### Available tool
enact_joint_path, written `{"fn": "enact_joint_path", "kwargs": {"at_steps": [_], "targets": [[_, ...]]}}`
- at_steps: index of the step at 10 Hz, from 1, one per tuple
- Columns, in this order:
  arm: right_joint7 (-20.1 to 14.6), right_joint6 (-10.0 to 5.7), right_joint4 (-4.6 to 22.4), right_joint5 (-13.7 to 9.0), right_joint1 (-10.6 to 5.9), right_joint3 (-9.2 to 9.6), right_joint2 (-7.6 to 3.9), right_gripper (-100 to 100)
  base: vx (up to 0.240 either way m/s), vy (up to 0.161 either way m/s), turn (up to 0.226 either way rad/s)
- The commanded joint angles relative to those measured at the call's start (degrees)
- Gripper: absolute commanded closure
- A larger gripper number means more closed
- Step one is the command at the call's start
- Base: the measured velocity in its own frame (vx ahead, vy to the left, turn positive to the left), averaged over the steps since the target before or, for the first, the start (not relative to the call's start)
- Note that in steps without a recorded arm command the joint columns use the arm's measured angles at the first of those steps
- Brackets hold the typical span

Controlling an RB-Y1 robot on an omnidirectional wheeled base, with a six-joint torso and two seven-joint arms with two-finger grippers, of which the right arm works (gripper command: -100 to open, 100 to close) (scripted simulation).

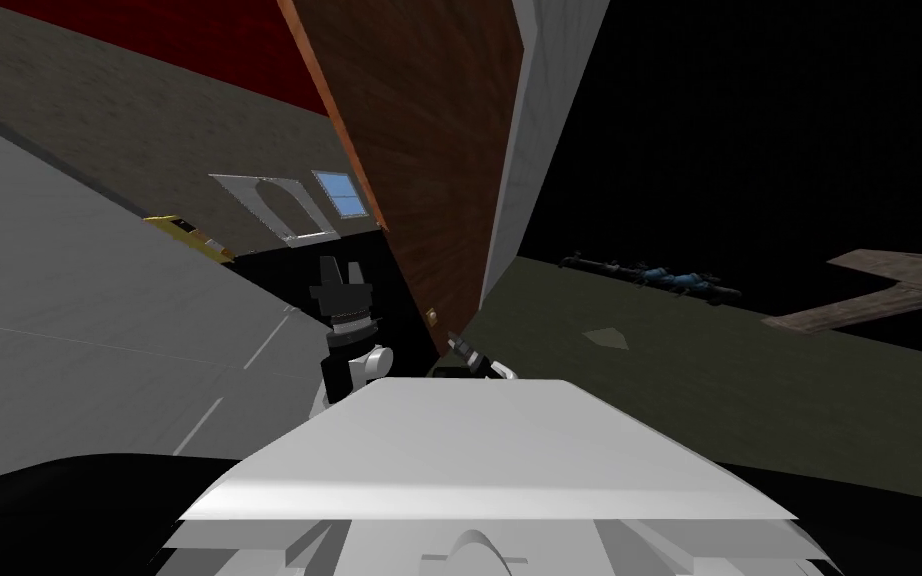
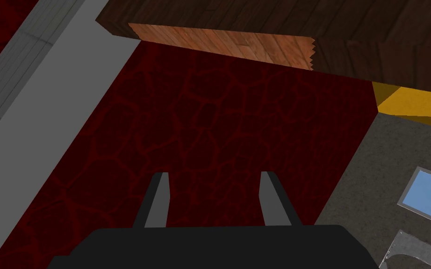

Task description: Push the door open

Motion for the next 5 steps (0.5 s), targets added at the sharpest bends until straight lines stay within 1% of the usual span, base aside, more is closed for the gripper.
{"fn": "enact_joint_path", "kwargs": {"at_steps": [1, 3, 4, 5], "targets": [[0.02, -0.46, 1.97, 0.11, -0.76, 1.24, -0.16, -100, 0.197, 0.003, -0.003], [0.01, -0.93, 4.22, 0.22, -1.64, 2.61, -0.33, -100, 0.21, -0.015, -0.003], [0.01, -0.87, 3.75, 0.18, -1.47, 2.16, -0.13, -100, 0.089, -0.011, 0.002], [0.2, -0.86, 4.33, 0.2, -1.5, 1.9, 0.35, -100, 0.103, 0.102, 0.052]]}}
